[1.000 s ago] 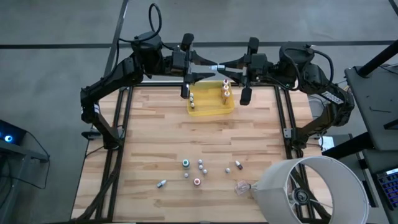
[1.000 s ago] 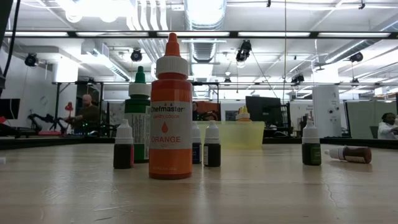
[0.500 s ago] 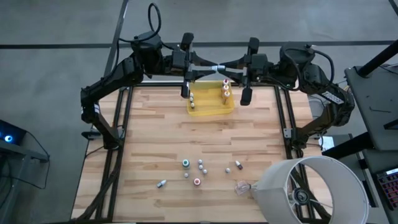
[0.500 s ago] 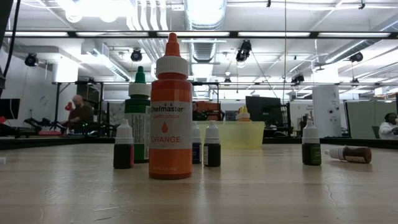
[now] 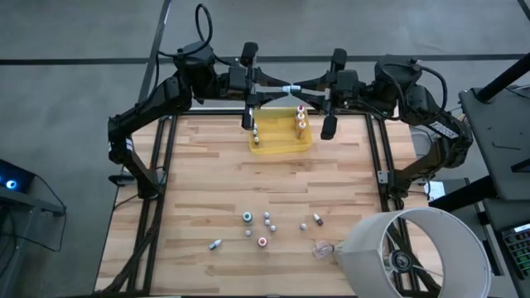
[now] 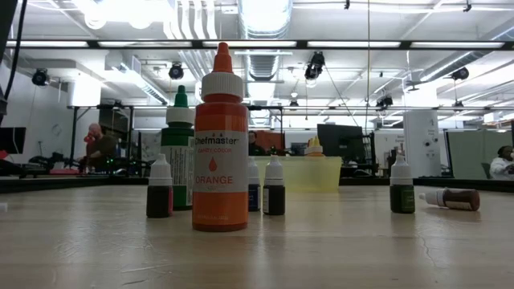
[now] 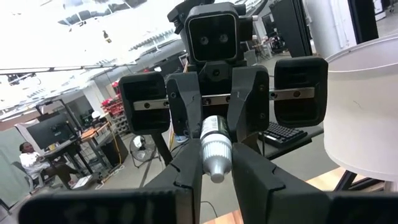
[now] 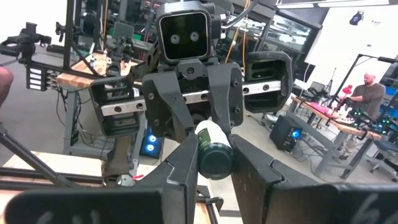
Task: Pick & Place food coloring
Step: Put the left small green food coloring bottle into the yellow bin
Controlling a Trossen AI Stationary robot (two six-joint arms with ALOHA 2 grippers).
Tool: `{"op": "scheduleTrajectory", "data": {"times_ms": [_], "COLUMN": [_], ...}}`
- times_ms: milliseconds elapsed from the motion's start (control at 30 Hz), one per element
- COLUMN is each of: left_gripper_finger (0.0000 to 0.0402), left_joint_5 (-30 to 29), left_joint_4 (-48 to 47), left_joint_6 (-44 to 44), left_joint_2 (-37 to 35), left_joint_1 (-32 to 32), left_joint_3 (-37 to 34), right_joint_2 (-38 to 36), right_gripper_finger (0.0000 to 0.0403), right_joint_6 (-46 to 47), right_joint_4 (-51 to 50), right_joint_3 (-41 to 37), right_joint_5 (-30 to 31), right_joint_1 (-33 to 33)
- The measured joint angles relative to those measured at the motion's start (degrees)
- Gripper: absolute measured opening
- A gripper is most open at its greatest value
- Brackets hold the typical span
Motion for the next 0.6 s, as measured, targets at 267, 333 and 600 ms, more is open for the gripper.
{"op": "scheduleTrajectory", "data": {"times_ms": [267,333,600], "left_gripper_finger": [0.0051,0.0051,0.0051], "left_joint_5": [0.0,0.0,0.0], "left_joint_4": [0.0,0.1,0.7], "left_joint_6": [0.0,0.0,-0.4], "left_joint_2": [-0.1,-0.1,-0.4], "left_joint_1": [0.0,0.0,0.0], "left_joint_3": [0.0,0.0,0.1], "right_joint_2": [0.0,0.0,0.0], "right_gripper_finger": [0.0071,0.0076,0.0141], "right_joint_6": [0.1,0.4,2.7], "right_joint_4": [0.0,0.3,0.4], "right_joint_3": [0.0,0.0,0.0], "right_joint_5": [0.0,0.0,0.2], "right_joint_1": [0.0,0.0,-0.1]}}
